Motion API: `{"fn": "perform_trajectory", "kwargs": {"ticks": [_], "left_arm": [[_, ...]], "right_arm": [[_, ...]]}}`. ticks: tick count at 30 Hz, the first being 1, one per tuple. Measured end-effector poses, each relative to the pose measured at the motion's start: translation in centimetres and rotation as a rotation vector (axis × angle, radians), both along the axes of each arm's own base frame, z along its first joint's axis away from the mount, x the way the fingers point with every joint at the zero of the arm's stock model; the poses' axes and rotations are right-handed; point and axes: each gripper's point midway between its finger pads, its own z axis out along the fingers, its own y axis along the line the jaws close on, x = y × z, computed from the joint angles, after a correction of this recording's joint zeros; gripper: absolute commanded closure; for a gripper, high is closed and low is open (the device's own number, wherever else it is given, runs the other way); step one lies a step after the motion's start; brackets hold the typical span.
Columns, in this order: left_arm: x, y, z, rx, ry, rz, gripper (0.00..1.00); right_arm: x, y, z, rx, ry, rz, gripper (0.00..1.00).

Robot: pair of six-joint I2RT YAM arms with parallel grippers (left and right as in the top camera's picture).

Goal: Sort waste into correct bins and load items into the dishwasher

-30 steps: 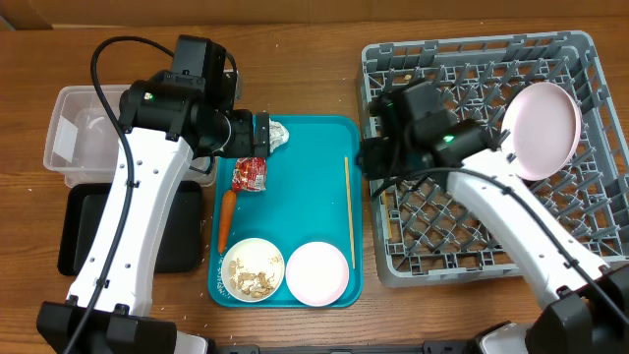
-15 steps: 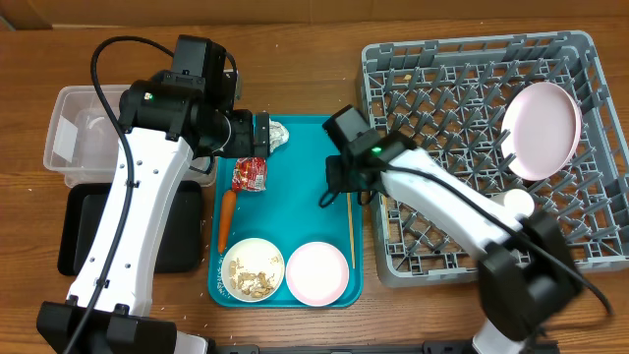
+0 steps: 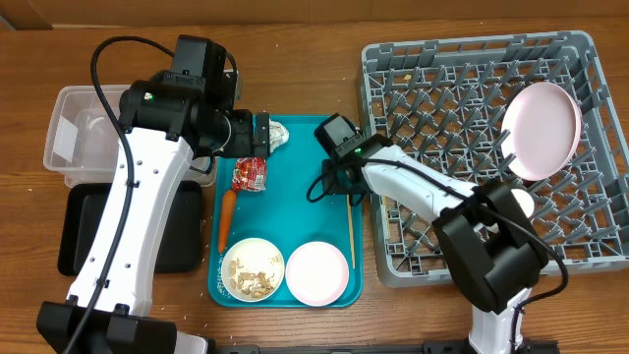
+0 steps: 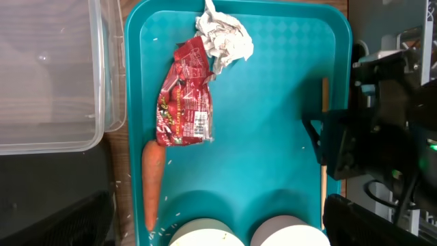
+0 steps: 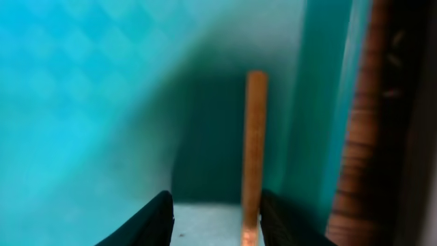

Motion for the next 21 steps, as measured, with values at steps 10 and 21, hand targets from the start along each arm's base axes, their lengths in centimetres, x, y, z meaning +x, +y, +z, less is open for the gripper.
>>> {"fn": "perform_trajectory", "kwargs": {"ticks": [10, 21], "left_arm": [[0.0, 0.0, 0.0, 0.000, 0.000, 0.000, 0.00], [0.0, 0.0, 0.0, 0.000, 0.000, 0.000, 0.00]], "right_arm": [[-1.3, 2.3, 0.1, 0.129, 0.078, 0.038, 0.91], [-1.7, 3.4, 1.0, 0.182, 0.086, 0.065, 0.96]]}}
